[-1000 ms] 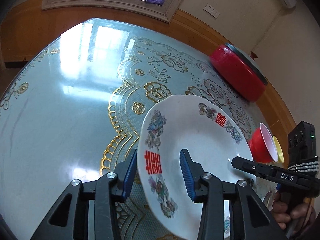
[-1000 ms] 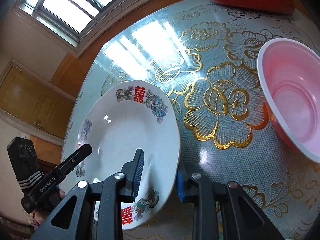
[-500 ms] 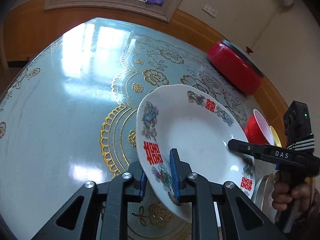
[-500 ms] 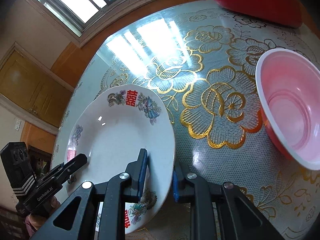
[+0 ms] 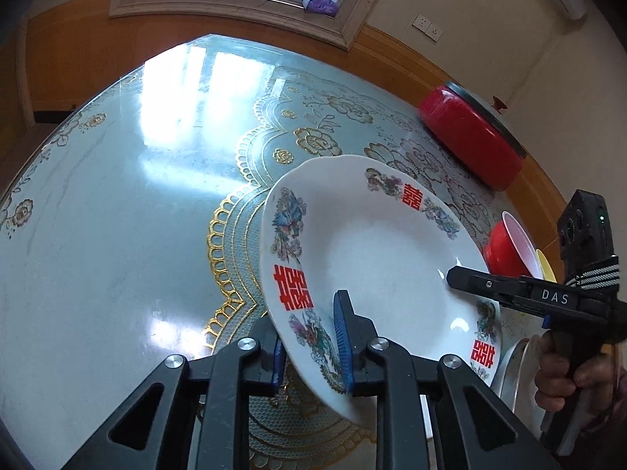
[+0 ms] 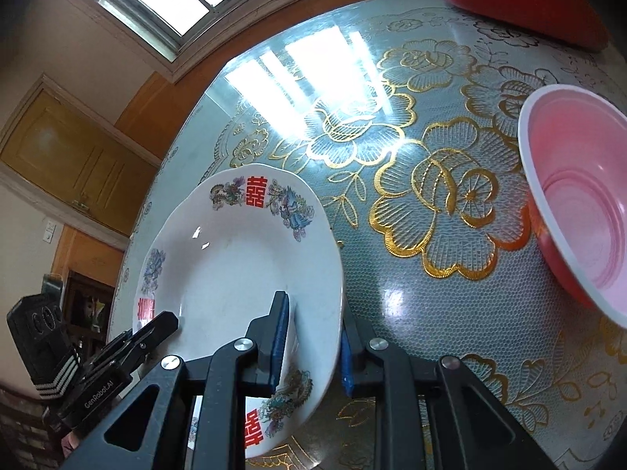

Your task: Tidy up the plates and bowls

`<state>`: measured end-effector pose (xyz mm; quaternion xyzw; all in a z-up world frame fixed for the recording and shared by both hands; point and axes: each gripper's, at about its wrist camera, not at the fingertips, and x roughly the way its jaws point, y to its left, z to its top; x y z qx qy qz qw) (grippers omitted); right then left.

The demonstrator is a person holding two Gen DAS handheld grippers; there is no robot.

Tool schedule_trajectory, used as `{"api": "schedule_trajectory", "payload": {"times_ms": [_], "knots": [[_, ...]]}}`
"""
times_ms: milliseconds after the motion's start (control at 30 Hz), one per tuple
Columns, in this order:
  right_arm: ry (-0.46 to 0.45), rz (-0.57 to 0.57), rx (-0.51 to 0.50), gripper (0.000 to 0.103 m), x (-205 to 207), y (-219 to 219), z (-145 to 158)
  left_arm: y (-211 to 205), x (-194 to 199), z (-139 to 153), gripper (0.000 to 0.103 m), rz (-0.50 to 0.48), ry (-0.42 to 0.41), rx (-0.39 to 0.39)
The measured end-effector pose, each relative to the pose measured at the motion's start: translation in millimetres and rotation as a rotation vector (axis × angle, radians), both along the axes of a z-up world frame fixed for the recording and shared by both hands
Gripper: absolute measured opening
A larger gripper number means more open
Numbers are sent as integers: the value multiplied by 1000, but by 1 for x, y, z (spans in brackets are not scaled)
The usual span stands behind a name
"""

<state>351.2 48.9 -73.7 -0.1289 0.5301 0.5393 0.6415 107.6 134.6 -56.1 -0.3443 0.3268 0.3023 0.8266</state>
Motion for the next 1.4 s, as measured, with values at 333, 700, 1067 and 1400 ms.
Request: {"api": "schedule_trajectory", "payload": {"times_ms": [333,700,1067,1400], "knots": [[2,42,23,18,-11,-17,15,-15,-20,17,23,-12,-52,4],[-85,84,96,18,-32,-43,38,-41,-33,34,24,-27,-85,51],[-123,64,191,18,-32,-115,78,-92,-29,70,25,-113,-132,122],[-162,11,174,18,-22,-193,82,-155,-7,67,27,-229,-136,86]]}}
